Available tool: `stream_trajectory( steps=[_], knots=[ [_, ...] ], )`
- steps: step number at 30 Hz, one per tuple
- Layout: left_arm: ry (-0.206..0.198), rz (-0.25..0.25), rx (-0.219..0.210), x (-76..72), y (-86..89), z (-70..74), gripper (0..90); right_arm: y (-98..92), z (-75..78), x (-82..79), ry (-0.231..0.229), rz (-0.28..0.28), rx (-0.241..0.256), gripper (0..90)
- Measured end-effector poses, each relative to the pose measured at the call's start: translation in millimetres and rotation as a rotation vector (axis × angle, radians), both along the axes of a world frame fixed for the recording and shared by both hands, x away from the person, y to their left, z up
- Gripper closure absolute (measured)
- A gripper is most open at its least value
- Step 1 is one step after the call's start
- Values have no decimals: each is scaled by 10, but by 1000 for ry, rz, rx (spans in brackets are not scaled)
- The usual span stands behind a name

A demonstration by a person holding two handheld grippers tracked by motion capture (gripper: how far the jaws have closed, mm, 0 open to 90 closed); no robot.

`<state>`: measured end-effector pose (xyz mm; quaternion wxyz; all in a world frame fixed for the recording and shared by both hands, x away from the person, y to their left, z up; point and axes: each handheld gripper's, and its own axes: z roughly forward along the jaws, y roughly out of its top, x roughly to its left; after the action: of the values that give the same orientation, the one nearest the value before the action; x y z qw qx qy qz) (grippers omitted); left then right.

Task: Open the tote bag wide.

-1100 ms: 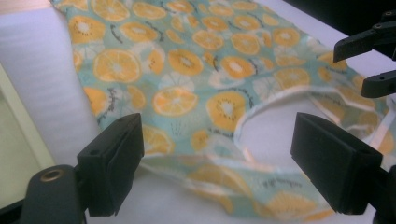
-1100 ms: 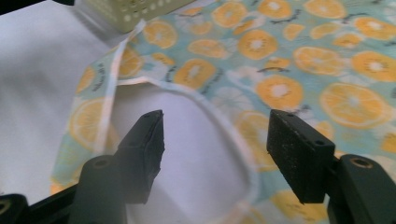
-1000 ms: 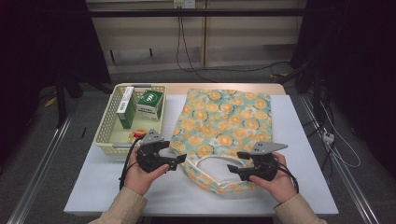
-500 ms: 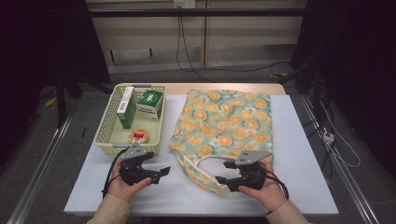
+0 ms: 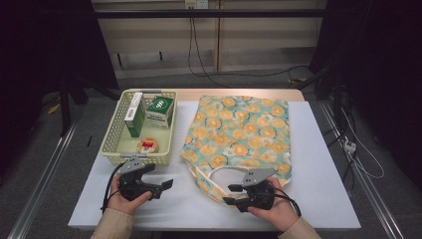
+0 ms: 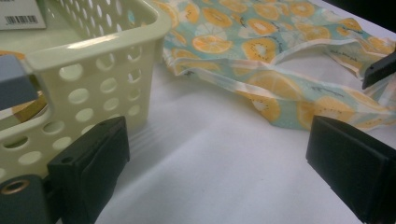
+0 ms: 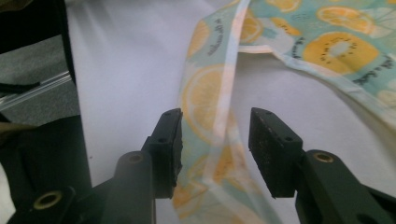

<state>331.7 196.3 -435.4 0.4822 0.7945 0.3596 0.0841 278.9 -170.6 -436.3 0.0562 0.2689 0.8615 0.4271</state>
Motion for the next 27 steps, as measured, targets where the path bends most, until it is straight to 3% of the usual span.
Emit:
stream_trajectory(
  steps=[5,8,12,14,15,16,19,21,22,23,25,27],
  knots=[
    [-10,10,5,4,25,-7,61,29,29,-32,-2,3,-12,452],
    [-8,1,12,-5,16,-24,61,34,96,-63,-19,1,8,451],
    [-7,-12,4,-11,20,-26,63,146,69,-120,-26,17,-12,447],
    [-10,-14,3,-9,15,-26,63,196,36,-140,-32,40,-46,464],
    [-12,-14,2,-6,14,-26,63,213,18,-141,-28,41,-65,478],
    [-13,-14,4,-2,14,-25,63,207,-4,-120,-41,12,-68,582],
    [-15,-10,9,1,28,-18,63,171,-13,-84,-37,-4,-78,662],
    [-15,-10,11,5,42,-22,64,100,-21,-25,-19,-11,-64,834],
    [-13,-8,10,5,41,-28,64,100,-21,-25,-19,-11,-64,834],
    [-11,-9,13,6,42,-31,64,56,3,7,-24,-22,-45,895],
    [-14,-9,13,7,46,-32,64,41,20,24,-22,-24,-51,900],
    [-16,-8,10,5,45,-36,65,-1,72,62,-17,-40,-11,900]
  ],
)
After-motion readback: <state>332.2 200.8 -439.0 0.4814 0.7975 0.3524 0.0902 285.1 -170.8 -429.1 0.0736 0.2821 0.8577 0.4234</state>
